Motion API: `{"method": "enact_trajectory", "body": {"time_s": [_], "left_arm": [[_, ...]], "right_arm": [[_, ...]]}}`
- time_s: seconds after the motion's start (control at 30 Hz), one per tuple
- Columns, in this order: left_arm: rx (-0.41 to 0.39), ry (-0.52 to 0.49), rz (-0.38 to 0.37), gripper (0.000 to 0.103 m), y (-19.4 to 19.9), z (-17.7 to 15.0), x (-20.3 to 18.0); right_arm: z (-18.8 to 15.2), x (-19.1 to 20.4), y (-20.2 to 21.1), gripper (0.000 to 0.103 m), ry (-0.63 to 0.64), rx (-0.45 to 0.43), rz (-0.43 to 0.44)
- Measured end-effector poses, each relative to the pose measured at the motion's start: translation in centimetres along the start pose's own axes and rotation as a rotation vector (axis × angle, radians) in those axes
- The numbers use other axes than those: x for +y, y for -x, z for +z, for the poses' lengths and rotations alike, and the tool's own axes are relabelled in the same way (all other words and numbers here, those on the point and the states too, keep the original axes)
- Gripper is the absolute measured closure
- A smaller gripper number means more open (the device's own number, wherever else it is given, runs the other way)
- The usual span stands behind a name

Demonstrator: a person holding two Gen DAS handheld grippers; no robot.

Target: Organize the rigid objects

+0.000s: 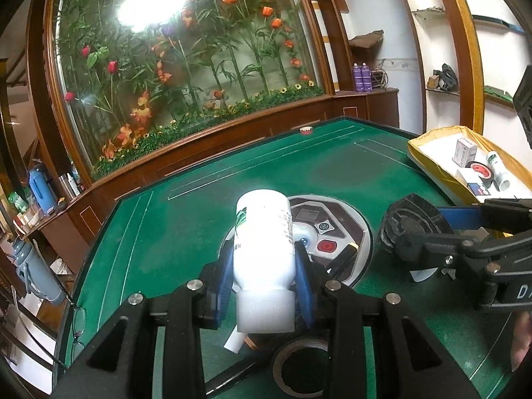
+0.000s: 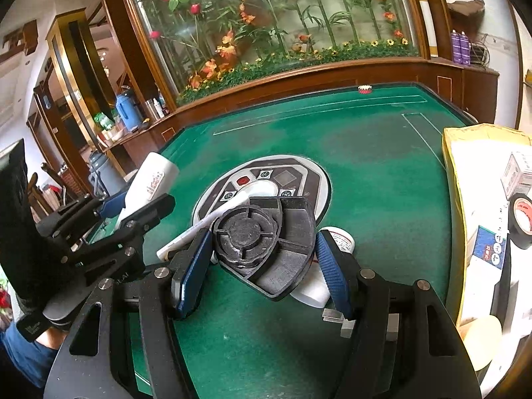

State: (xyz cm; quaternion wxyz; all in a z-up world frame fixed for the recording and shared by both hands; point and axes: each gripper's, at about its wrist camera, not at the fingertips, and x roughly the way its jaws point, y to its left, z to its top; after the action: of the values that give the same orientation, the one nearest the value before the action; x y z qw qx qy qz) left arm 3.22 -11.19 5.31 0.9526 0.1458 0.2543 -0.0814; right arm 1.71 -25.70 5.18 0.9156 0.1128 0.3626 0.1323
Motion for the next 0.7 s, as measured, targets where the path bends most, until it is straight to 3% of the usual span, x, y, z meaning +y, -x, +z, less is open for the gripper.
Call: {"method": "enact_trajectory", "body": {"time_s": [0.2,0.37,0.57,0.7], "left_arm": [[0.01,0.003,-0.005,0.069,-0.1,0.0,-0.2],[0.026,0.043,-0.059,0.069,0.1,0.5,-0.5],[0.009,0.077,-0.145,0.069,1.3,1.8,-2.6],[0.017,0.092,-0.218,0.069,1.6,2.6,-4.9]], "right_arm": [[0.3,-0.5,0.7,0.039,-0.026,-0.026,0.007],[1.1,-2.3,1.9,0.039,-0.097,-0.08,-0.014],[1.7,-6.8,4.3,0.039,-0.25,-0.159,-0.099],[2.2,-9.3,6.2,0.039,-0.291,-0.209,-0.232]]}}
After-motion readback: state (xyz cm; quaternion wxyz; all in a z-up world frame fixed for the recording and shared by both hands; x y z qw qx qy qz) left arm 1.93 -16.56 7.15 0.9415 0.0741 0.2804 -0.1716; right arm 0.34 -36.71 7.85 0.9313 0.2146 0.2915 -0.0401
